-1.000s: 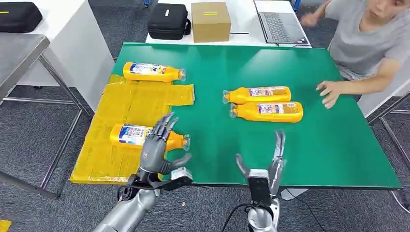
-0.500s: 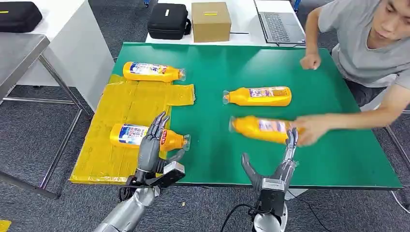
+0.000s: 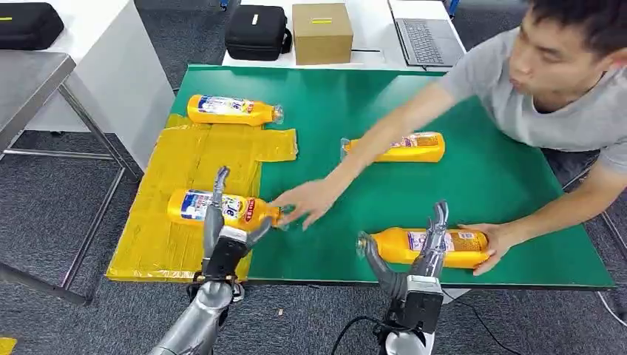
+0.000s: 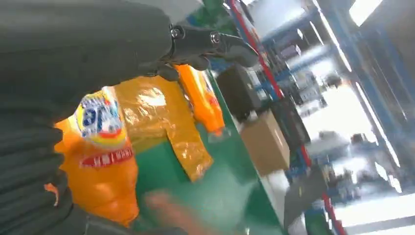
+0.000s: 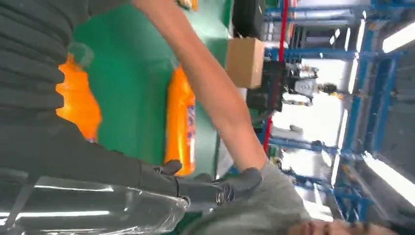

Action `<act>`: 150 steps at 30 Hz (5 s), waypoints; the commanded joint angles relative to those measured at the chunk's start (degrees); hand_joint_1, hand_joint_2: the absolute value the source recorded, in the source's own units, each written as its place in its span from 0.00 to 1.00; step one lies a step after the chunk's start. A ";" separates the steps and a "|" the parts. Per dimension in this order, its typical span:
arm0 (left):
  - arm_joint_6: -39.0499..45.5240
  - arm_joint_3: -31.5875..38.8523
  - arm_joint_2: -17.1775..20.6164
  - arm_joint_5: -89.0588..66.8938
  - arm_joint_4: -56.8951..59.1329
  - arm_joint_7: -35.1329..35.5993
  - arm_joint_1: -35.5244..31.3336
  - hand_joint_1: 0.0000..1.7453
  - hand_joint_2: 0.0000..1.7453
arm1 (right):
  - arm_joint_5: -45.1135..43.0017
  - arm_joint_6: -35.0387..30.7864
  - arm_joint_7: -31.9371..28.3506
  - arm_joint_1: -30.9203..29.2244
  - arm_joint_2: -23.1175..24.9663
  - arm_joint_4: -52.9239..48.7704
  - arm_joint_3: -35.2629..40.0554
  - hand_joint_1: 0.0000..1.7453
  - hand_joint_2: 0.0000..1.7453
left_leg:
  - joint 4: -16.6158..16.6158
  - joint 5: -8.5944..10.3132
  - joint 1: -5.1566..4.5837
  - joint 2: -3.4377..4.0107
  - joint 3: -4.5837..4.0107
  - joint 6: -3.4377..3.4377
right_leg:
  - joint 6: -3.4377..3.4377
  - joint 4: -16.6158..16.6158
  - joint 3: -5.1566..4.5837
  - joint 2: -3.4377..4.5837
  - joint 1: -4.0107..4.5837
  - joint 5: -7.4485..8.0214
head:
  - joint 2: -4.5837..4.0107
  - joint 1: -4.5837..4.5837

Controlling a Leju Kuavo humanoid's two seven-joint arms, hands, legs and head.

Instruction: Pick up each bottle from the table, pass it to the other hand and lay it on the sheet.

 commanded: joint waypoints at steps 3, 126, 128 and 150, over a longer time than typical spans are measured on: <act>0.35 -4.19 2.09 6.30 -1.42 0.15 -1.55 0.00 1.00 | 4.40 -1.29 0.00 -3.18 -2.61 9.57 5.30 0.00 1.00 | -0.06 -0.05 0.03 0.04 0.17 -0.05 | -0.06 -0.07 0.18 0.02 0.04 -0.04 | -0.02 0.00; -16.14 -7.21 6.09 9.97 -9.48 0.15 4.74 0.00 1.00 | 74.87 -1.29 19.22 1.14 -11.71 17.07 -21.81 0.00 1.00 | -0.04 -0.10 0.02 0.04 0.09 -0.06 | -0.05 -0.08 0.10 0.03 0.03 -0.06 | 0.00 0.00; -15.51 -7.16 5.91 8.89 -9.34 0.15 4.39 0.00 1.00 | 75.57 -1.29 21.47 1.35 -12.55 15.81 -21.28 0.00 1.00 | -0.04 -0.08 -0.01 -0.02 0.06 -0.04 | -0.04 -0.06 0.09 -0.04 0.00 -0.07 | 0.00 0.00; -15.33 -6.37 5.73 7.41 -6.88 0.15 3.98 0.00 1.00 | 79.77 2.66 26.63 -1.22 -15.38 17.09 -19.82 0.00 1.00 | -0.03 -0.16 -0.01 0.09 0.19 -0.07 | -0.07 -0.04 0.20 0.05 0.02 -0.11 | 0.00 0.00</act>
